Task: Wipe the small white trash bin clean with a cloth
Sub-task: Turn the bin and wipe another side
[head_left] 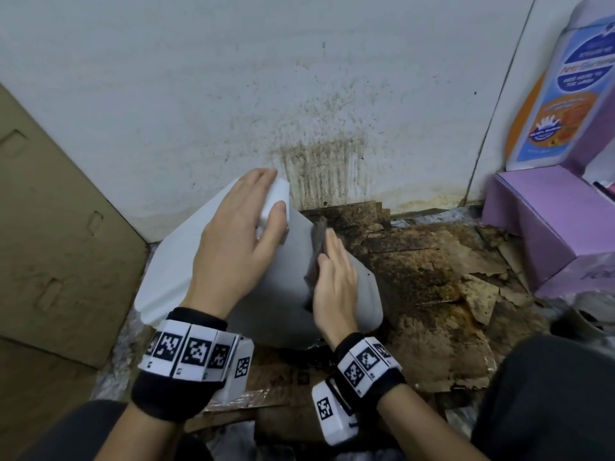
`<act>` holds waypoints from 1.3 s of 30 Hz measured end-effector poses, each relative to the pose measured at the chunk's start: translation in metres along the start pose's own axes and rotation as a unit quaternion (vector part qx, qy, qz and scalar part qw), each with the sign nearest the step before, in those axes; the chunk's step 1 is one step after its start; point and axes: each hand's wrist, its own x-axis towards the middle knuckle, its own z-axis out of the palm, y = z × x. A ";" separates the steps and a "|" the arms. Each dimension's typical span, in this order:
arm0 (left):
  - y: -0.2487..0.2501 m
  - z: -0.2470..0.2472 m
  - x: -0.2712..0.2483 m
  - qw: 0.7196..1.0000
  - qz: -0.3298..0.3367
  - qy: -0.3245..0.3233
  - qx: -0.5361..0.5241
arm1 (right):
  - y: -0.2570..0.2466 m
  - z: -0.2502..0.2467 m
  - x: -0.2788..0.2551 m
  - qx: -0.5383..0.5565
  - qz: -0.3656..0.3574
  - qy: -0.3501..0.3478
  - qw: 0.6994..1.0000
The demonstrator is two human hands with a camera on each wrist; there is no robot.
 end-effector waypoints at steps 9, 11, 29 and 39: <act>-0.013 -0.005 -0.001 1.000 0.002 0.003 -0.013 | -0.013 0.007 0.007 -0.038 -0.194 -0.064 0.978; -0.014 -0.006 0.001 1.000 0.002 0.003 -0.018 | 0.010 -0.001 0.008 -0.040 -0.170 -0.055 0.983; -0.010 -0.005 0.002 1.000 -0.011 0.016 -0.020 | 0.099 -0.032 0.007 -0.021 0.125 -0.001 0.992; -0.008 -0.003 0.001 1.000 -0.004 0.014 -0.013 | -0.029 0.004 0.010 -0.001 -0.055 -0.089 0.995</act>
